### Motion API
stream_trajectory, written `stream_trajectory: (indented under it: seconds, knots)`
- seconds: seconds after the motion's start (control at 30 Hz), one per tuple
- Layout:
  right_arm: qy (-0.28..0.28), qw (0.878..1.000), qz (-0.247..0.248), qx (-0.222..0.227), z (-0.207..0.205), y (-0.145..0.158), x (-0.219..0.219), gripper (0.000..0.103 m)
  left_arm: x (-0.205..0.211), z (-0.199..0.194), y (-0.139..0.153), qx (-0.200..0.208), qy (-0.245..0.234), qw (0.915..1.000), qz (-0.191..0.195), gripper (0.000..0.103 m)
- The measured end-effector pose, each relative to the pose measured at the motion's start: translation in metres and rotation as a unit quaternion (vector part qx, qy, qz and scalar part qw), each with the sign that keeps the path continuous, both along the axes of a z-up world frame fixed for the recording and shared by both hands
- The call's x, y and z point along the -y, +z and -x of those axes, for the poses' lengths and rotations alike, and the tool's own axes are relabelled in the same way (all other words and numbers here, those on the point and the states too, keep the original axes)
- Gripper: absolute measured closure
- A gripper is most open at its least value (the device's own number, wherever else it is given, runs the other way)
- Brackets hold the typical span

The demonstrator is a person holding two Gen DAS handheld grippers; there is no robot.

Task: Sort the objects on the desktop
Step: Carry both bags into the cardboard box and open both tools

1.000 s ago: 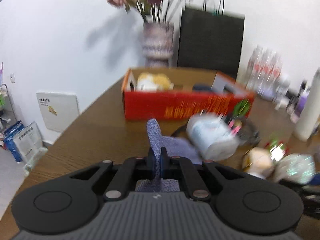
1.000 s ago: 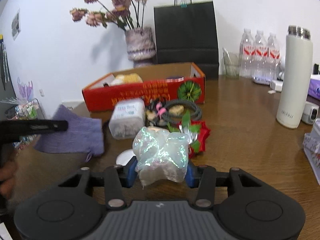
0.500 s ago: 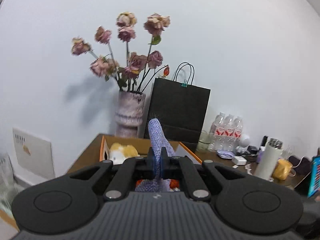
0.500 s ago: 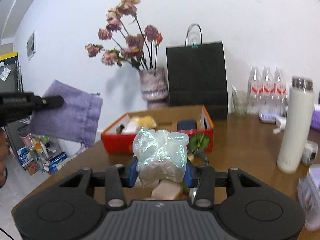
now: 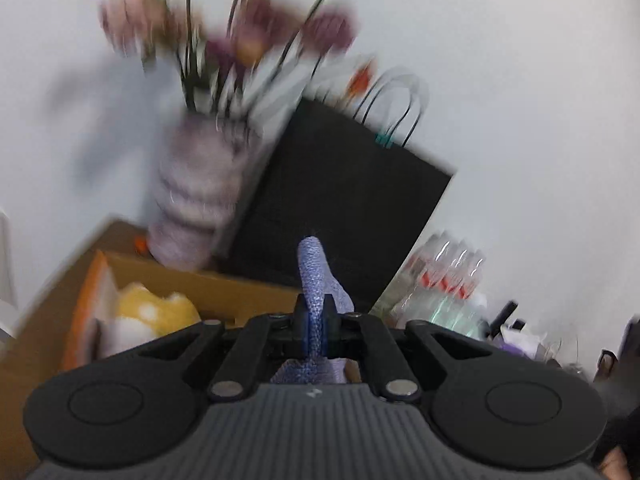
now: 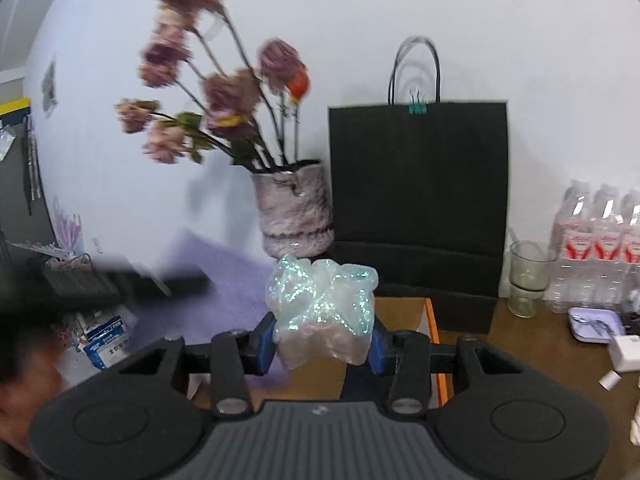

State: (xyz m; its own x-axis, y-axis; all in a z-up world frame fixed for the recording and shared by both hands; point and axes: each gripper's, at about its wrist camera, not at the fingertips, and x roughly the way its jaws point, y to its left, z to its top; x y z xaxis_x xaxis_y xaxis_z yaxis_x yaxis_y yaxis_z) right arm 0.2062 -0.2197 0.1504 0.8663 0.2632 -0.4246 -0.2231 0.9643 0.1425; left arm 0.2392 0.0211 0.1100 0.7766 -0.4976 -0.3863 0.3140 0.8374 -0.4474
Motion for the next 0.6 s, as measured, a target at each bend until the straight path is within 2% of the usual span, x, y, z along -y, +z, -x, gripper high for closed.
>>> stream_trajectory:
  seconds: [0.03, 0.1, 0.13, 0.17, 0.2, 0.23, 0.27, 0.3, 0.33, 0.4, 0.47, 0.5, 0.53, 0.6]
  knots:
    - [0.006, 1.000, 0.002, -0.016, -0.019, -0.004, -0.002, 0.059, 0.003, -0.021, -0.021, -0.031, 0.021, 0.9991, -0.019, 0.088]
    - [0.012, 0.999, 0.007, -0.047, -0.055, -0.013, -0.007, 0.059, 0.014, -0.059, -0.061, -0.095, 0.063, 0.9875, -0.108, 0.088]
    - [0.019, 0.998, 0.010, -0.067, -0.074, -0.019, -0.011, 0.060, 0.018, -0.069, -0.076, -0.111, 0.073, 0.9815, -0.138, 0.087]
    - [0.025, 0.996, 0.009, -0.084, -0.092, -0.026, -0.014, 0.060, 0.019, -0.075, -0.087, -0.117, 0.076, 0.9779, -0.156, 0.085]
    - [0.033, 0.994, 0.009, -0.102, -0.108, -0.033, -0.017, 0.060, 0.018, -0.076, -0.089, -0.116, 0.068, 0.9798, -0.147, 0.081]
    - [0.040, 0.991, 0.006, -0.129, -0.126, -0.043, -0.020, 0.060, 0.013, -0.076, -0.087, -0.111, 0.058, 0.9841, -0.126, 0.048]
    - [0.046, 0.987, 0.001, -0.152, -0.141, -0.052, -0.023, 0.059, 0.008, -0.076, -0.082, -0.107, 0.045, 0.9878, -0.104, 0.008]
    - [0.048, 0.983, -0.003, -0.174, -0.152, -0.062, -0.027, 0.059, 0.004, -0.076, -0.077, -0.102, 0.034, 0.9905, -0.086, 0.000]
    - [0.048, 0.980, -0.001, -0.195, -0.164, -0.071, -0.032, 0.059, 0.000, -0.073, -0.073, -0.092, 0.033, 0.9924, -0.075, 0.002]
    - [0.034, 0.977, 0.014, -0.211, -0.179, -0.087, -0.039, 0.058, 0.001, -0.070, -0.066, -0.083, 0.034, 0.9901, -0.108, 0.002]
    - [0.024, 0.973, 0.018, -0.228, -0.196, -0.098, -0.043, 0.053, -0.001, -0.067, -0.061, -0.067, 0.058, 0.9873, -0.132, 0.002]
    - [0.022, 0.972, 0.015, -0.232, -0.203, -0.102, -0.044, 0.049, -0.003, -0.068, -0.058, -0.064, 0.063, 0.9864, -0.138, 0.002]
    - [0.020, 0.971, 0.011, -0.237, -0.206, -0.106, -0.045, 0.041, -0.006, -0.064, -0.051, -0.063, 0.065, 0.9866, -0.136, 0.002]
    - [0.000, 0.969, 0.013, -0.246, -0.206, -0.104, -0.044, 0.031, -0.016, -0.057, -0.040, -0.055, 0.068, 0.9889, -0.121, 0.002]
